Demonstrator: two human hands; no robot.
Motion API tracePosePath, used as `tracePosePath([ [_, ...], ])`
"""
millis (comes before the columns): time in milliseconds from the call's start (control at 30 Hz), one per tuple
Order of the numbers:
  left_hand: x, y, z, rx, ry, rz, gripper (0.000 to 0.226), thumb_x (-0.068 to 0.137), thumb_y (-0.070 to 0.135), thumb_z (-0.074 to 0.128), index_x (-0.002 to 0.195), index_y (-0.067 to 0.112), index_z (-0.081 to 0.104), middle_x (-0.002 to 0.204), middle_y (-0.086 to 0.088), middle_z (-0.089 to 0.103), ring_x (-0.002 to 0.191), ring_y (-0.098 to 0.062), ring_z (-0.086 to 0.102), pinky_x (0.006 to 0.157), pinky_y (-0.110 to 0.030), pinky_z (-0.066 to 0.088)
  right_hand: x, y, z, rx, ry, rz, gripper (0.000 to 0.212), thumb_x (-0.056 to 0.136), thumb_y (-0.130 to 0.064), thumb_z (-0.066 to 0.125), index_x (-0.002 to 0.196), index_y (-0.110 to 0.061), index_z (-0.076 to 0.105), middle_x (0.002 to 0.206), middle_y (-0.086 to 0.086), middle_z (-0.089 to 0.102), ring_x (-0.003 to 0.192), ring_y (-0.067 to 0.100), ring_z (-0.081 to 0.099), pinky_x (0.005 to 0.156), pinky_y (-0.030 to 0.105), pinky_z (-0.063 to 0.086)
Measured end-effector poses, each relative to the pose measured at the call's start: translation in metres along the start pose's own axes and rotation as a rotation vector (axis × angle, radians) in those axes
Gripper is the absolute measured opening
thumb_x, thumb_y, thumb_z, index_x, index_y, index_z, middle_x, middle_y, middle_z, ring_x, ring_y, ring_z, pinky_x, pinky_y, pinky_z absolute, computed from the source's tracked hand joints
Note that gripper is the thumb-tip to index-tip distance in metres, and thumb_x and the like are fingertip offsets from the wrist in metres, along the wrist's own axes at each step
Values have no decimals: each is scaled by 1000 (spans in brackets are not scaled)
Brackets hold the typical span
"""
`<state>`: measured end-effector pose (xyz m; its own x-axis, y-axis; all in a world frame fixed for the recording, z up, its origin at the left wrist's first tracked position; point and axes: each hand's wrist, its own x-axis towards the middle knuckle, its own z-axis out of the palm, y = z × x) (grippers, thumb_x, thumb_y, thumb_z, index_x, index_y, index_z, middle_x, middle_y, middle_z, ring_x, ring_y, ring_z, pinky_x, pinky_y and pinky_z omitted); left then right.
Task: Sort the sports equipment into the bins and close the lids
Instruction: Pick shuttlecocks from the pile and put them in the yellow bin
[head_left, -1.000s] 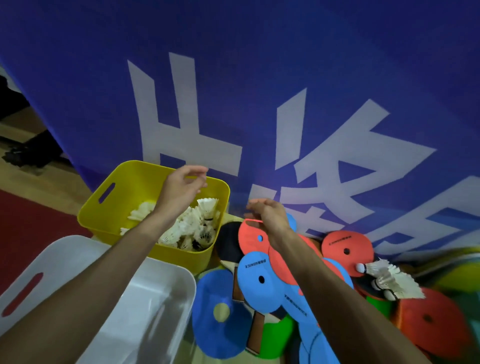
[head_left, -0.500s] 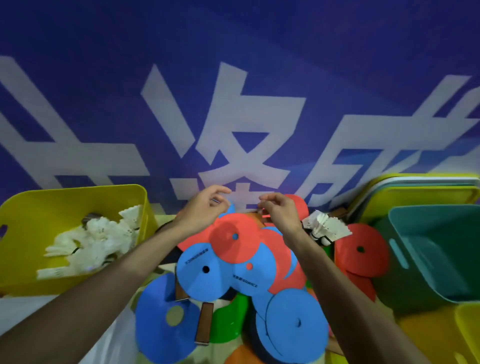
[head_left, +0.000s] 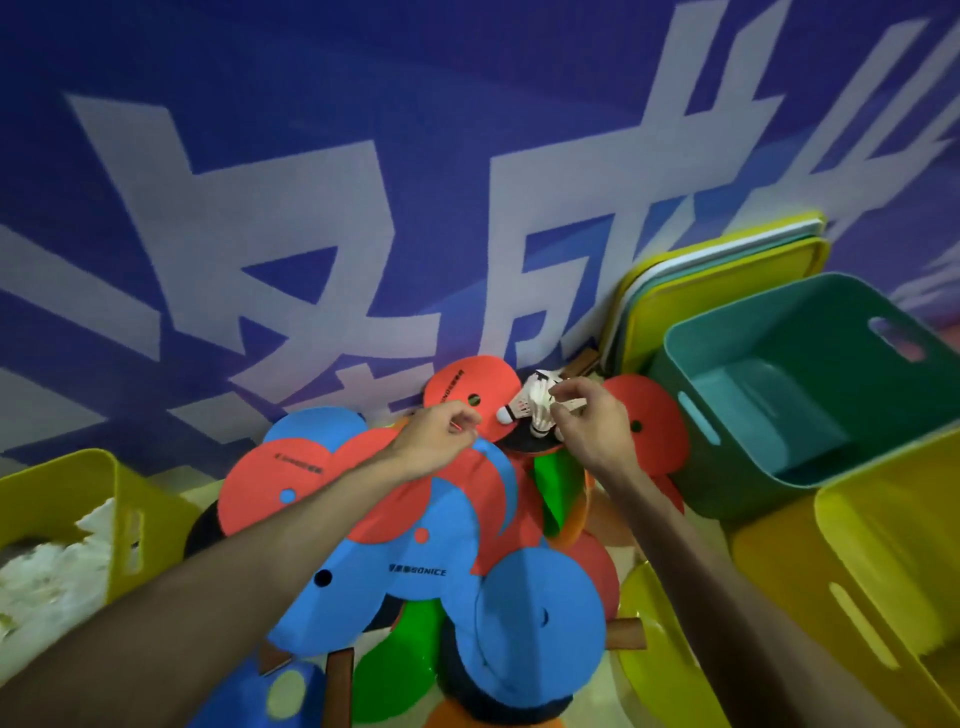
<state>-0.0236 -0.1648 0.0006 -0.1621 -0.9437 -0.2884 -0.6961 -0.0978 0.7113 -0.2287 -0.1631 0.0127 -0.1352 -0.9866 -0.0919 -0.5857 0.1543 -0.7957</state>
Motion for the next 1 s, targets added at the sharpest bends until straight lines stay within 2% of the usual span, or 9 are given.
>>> tracePosePath([
  [200,31,6,21,34,-31,6,22,89,5,55,109,9,65,99,3,62,86,-6,55,63,-1,36,18,24,2,-168,-162,-66,38,85,-20,66,122,-14,62,124,3,63,116,20,56,95,24,39],
  [300,45,6,30,19,-44,4,21,88,3,54,105,8,66,105,1,66,77,-3,55,70,-3,42,26,34,8,-240,-191,-62,34,85,-25,65,119,-20,64,122,3,64,113,21,58,95,33,47],
  [400,58,3,37,65,-48,3,21,88,10,58,108,12,64,112,-7,66,92,-18,61,88,-29,49,29,43,12,-262,-166,-87,20,87,-27,64,105,-22,70,108,1,69,97,21,64,82,32,50],
  [533,76,7,41,126,-82,41,34,88,4,52,119,12,61,120,-4,60,99,-17,60,90,-26,46,32,53,12,-218,-120,-118,15,86,-29,66,98,-22,73,101,3,69,88,21,63,79,35,51],
  [633,91,9,43,212,-122,148,47,86,-5,48,129,11,54,129,-7,54,110,-19,57,101,-27,41,32,57,9,-178,-99,-128,14,85,-31,67,94,-22,73,98,2,69,86,21,63,78,36,51],
  [733,102,10,45,233,-156,202,61,85,-11,49,140,12,43,148,-4,38,135,-17,37,107,-12,24,28,57,4,-160,-81,-154,14,89,-29,62,94,-18,69,93,1,66,83,18,61,75,36,50],
  [800,107,14,47,249,-186,238,68,84,-13,49,144,16,37,154,1,29,141,-12,27,107,-9,18,24,56,-2,-141,-44,-176,14,92,-27,56,94,-16,64,89,1,61,82,17,57,73,37,49],
  [900,108,20,49,323,-204,298,62,84,-8,53,141,16,42,149,-1,38,136,-16,35,111,-23,26,19,55,-9,-91,17,-190,15,95,-26,50,94,-14,59,91,1,57,85,16,53,72,33,44],
  [1000,104,24,49,476,-111,338,42,86,10,60,126,19,56,124,-1,52,117,-19,48,98,-31,38,17,55,-12,-41,78,-179,12,96,-23,51,91,-14,57,88,-1,57,83,13,50,70,25,35],
])
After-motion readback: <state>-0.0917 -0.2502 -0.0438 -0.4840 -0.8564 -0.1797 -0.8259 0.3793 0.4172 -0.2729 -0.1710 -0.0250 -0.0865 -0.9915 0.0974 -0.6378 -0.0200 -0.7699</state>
